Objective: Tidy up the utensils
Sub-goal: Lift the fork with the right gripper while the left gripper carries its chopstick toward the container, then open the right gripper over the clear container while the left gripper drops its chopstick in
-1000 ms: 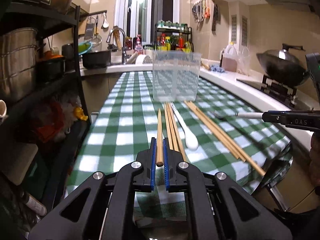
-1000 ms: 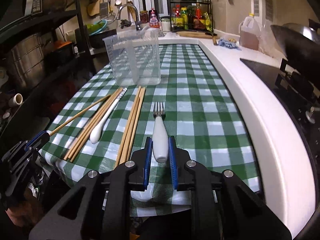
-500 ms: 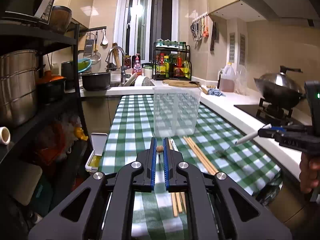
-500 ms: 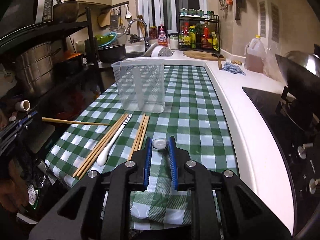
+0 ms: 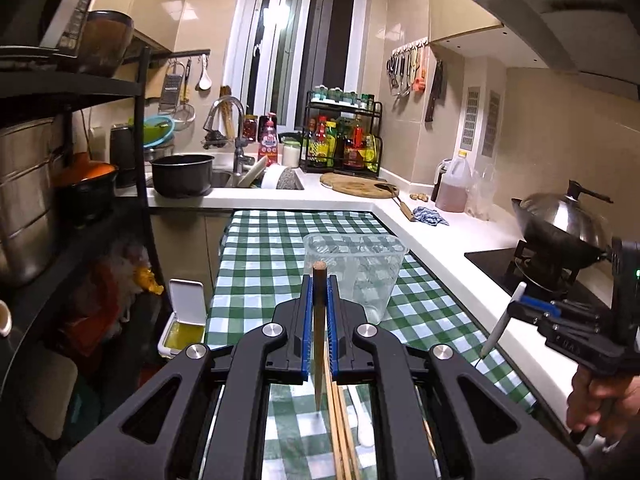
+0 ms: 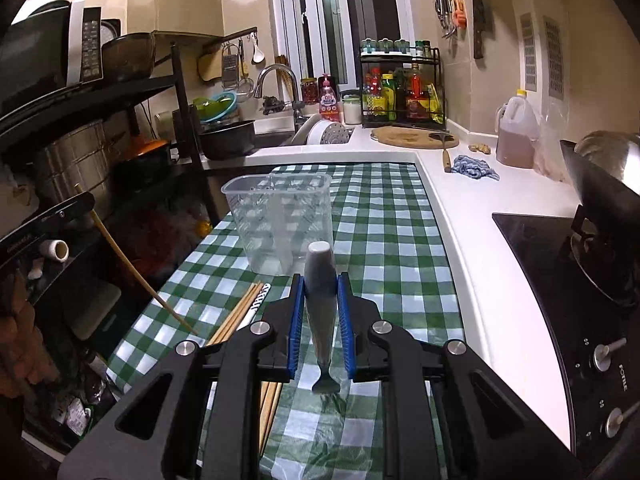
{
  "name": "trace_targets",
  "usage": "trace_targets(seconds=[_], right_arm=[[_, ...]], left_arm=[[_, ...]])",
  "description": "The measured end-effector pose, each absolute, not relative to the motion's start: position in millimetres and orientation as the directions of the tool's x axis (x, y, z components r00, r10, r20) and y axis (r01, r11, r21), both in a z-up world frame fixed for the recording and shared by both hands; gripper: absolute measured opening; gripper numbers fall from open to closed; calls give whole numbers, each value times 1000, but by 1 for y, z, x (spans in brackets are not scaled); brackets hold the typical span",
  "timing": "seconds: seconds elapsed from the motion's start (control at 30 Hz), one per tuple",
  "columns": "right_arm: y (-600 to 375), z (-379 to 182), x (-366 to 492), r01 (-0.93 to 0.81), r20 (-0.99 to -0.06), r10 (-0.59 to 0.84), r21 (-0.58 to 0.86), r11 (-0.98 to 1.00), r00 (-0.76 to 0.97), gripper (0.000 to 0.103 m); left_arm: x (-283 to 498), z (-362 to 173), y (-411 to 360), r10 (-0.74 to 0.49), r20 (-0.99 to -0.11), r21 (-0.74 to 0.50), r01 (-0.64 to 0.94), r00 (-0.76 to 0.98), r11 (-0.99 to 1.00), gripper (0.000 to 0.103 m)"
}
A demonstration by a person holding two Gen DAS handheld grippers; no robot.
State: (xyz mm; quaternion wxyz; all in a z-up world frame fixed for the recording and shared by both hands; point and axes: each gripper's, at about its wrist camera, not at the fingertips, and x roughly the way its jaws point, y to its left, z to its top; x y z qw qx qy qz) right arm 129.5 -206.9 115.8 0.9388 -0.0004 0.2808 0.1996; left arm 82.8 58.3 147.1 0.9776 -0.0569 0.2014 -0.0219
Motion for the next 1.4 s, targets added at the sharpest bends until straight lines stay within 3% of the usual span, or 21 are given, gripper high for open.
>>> trace_targets(seconds=[0.37,0.83,1.4], right_arm=[[-211,148,170,-337,-523,380,180,924,763,17],[-164,254,255,-434,-372,472,185,882,799,17],[-134,146,337,-377,-590,465,275,884,660,17]], left_arm=[[121,200,78,-100,-429,-163,32,898,986,6],[197,280,90,-145,-304,-215,80,942,973,6],[280,186,92,-192,-471,-263,71,861,962,6]])
